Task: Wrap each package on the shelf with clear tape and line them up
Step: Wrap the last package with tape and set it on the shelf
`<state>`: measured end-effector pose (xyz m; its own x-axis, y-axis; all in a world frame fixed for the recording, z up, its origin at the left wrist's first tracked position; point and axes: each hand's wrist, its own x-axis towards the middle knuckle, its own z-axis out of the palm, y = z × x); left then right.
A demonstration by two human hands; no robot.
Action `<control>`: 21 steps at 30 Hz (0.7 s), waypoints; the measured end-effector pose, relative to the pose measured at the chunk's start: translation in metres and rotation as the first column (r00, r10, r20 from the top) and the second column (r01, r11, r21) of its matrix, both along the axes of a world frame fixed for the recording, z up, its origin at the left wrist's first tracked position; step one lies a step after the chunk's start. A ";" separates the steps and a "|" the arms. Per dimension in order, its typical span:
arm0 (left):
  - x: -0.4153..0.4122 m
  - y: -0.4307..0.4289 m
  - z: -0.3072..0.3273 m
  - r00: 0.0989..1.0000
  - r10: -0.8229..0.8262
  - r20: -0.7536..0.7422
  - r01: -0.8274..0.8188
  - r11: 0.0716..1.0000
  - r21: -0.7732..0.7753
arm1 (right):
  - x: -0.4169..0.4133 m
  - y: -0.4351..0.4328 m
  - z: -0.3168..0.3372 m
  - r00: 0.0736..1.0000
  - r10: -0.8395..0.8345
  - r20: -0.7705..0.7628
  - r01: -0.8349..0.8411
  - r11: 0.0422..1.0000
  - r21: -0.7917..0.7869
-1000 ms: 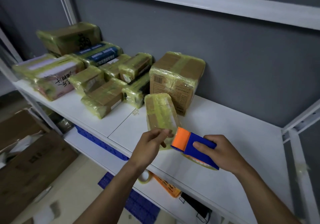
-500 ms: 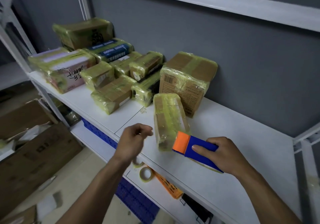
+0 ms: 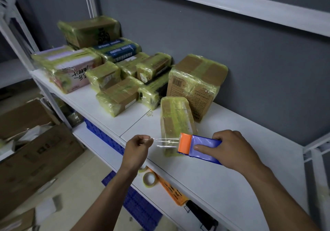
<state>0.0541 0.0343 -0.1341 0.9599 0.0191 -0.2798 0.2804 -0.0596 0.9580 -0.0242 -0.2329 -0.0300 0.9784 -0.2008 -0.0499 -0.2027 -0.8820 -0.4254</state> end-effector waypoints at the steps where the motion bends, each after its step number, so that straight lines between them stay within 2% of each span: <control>1: 0.001 -0.001 -0.003 1.000 0.009 -0.005 -0.009 1.000 -0.008 | 0.003 0.002 0.001 1.000 0.003 -0.001 -0.003 1.000 -0.027; 5: 0.008 -0.009 -0.012 1.000 0.010 -0.023 -0.010 1.000 0.011 | 0.015 0.008 -0.001 0.998 -0.006 -0.066 -0.001 0.993 -0.116; 9: 0.016 -0.021 -0.018 0.998 -0.010 -0.057 0.013 0.998 0.056 | 0.022 0.009 -0.003 0.991 -0.032 -0.132 0.018 0.994 -0.105; 15: 0.024 -0.040 -0.023 0.994 -0.079 -0.071 0.092 0.972 0.218 | 0.027 0.007 -0.006 0.983 -0.058 -0.172 0.038 0.992 -0.118; 17: 0.029 -0.036 -0.021 0.994 -0.050 -0.098 0.077 0.952 0.296 | 0.028 0.007 -0.006 0.981 -0.061 -0.182 0.038 0.991 -0.127; 19: 0.032 -0.030 -0.020 1.000 -0.017 -0.019 0.022 0.952 0.304 | 0.029 0.007 -0.007 0.981 -0.066 -0.182 0.041 0.990 -0.136; 21: 0.029 -0.030 -0.021 0.998 -0.024 0.062 0.008 0.970 0.241 | 0.028 0.007 -0.007 0.982 -0.076 -0.174 0.051 0.988 -0.145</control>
<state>0.0829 0.0038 -0.1553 0.9764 0.0632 -0.2066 0.2160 -0.2946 0.9309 0.0042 -0.2256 -0.0372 0.9413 -0.2793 -0.1897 -0.3215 -0.9129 -0.2516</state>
